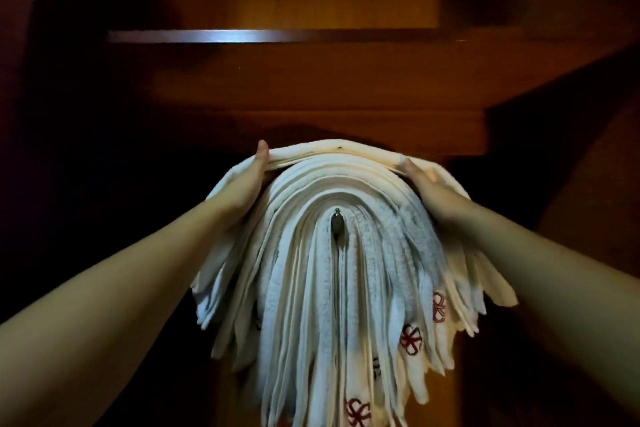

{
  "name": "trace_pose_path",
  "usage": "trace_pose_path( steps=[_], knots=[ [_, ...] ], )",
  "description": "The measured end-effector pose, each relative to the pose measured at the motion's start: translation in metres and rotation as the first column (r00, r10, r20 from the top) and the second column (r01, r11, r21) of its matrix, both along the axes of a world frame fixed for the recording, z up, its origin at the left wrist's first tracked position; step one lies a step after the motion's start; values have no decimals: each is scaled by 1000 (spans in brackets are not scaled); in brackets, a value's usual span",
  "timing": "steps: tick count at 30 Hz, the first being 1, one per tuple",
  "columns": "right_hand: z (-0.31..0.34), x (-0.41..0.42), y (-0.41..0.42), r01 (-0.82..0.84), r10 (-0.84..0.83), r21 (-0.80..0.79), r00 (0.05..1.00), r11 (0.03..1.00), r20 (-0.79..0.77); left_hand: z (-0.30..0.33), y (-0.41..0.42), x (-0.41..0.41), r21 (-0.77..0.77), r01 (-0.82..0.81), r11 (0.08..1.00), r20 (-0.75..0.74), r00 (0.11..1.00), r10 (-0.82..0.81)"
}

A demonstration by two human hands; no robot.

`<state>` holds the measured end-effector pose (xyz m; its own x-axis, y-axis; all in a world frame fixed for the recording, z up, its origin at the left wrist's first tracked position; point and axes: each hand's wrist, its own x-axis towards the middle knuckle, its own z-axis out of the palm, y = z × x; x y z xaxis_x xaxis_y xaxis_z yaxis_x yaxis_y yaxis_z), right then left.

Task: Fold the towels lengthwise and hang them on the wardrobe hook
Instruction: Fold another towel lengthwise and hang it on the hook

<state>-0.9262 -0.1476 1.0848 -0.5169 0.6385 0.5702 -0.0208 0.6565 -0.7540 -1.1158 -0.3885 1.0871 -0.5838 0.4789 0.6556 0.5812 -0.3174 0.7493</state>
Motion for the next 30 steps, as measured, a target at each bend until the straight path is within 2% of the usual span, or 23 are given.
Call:
trace_pose_path(
  steps=[2,4,7,9,10,11,13,15,18,20,22,25,30],
  knots=[
    [-12,6,2,-29,27,27,998,999,61,-15,3,-6,-19,122,992,130,984,-118],
    [-18,16,-1,-104,104,-3,993,995,60,-27,-2,-13,-2,137,991,215,967,-134],
    [-22,21,7,-102,101,-88,995,991,-12,-38,-13,-31,20,131,991,365,922,-129],
    [-29,27,3,-117,105,-175,991,978,-78,-46,-25,-37,8,143,990,386,912,-135],
    [-33,28,3,-139,119,-249,988,958,-93,-51,-29,-41,57,151,987,426,890,-161],
    [-37,29,5,-188,152,-334,979,923,-133,-56,-33,-48,110,125,986,487,858,-164],
    [-46,32,10,-302,158,-475,934,827,-319,-65,-39,-54,171,50,984,586,798,-142],
    [-55,31,16,-324,39,-556,886,766,-462,-75,-41,-52,215,-19,976,630,767,-124],
    [-72,28,14,-180,-120,-627,906,758,-405,-90,-36,-59,157,-86,984,700,713,-50],
    [-83,24,14,-122,-152,-667,929,735,-337,-104,-30,-71,110,-87,990,729,684,-21],
    [-89,23,5,-104,-138,-684,947,722,-289,-115,-25,-73,60,-115,992,749,662,32],
    [-93,22,-9,-134,-124,-694,943,707,-309,-116,-28,-34,85,-106,991,781,624,0],
    [-121,35,-32,-116,-204,-794,935,596,-289,-127,-37,5,104,-109,989,810,586,-21]
  ],
)
